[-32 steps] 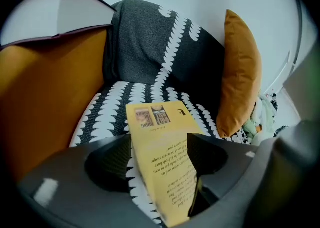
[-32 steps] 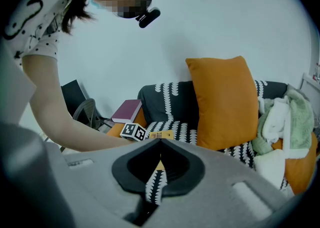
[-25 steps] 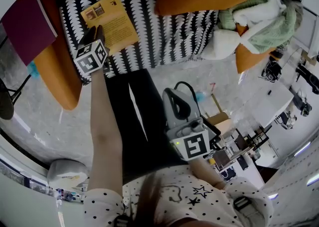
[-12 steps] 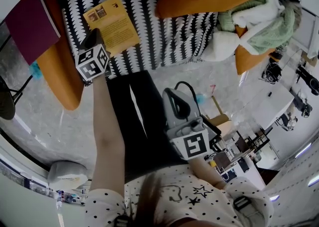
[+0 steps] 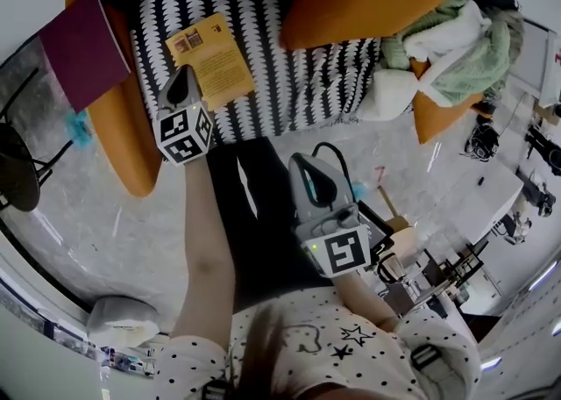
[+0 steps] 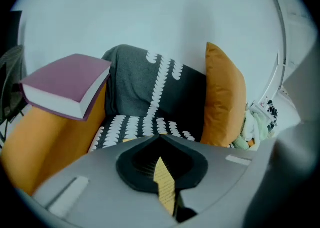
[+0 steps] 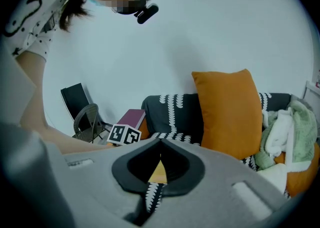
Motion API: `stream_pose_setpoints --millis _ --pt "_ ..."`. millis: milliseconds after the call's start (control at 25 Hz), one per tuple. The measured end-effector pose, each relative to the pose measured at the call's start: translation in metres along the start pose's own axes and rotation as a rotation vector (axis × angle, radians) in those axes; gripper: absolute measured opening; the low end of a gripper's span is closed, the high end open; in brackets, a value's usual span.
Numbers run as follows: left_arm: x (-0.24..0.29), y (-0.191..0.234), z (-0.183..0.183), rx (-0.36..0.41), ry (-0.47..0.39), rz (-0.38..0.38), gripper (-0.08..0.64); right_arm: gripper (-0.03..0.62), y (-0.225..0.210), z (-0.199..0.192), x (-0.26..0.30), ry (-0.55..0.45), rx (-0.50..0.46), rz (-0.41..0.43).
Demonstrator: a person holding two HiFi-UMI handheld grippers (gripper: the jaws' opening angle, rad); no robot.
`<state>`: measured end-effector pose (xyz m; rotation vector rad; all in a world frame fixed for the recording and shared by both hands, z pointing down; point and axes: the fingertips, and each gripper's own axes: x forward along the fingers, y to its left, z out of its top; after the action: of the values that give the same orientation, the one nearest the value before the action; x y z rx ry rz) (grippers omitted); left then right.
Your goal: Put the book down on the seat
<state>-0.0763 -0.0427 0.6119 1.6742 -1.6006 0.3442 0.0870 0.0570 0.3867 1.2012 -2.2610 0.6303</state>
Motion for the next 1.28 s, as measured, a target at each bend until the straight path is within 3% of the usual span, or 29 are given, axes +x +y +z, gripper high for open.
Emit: stream_pose_setpoints --millis 360,680,1280 --pt "-0.048 -0.015 0.053 0.013 -0.114 -0.009 0.002 -0.006 0.005 0.032 -0.007 -0.087 -0.068 0.001" --pt "-0.106 -0.026 0.101 0.076 -0.194 -0.001 0.002 -0.006 0.021 0.072 -0.024 -0.123 -0.079 0.026" --pt "-0.181 -0.043 0.181 0.123 -0.334 0.013 0.002 -0.006 0.009 0.12 -0.052 -0.217 -0.169 -0.008"
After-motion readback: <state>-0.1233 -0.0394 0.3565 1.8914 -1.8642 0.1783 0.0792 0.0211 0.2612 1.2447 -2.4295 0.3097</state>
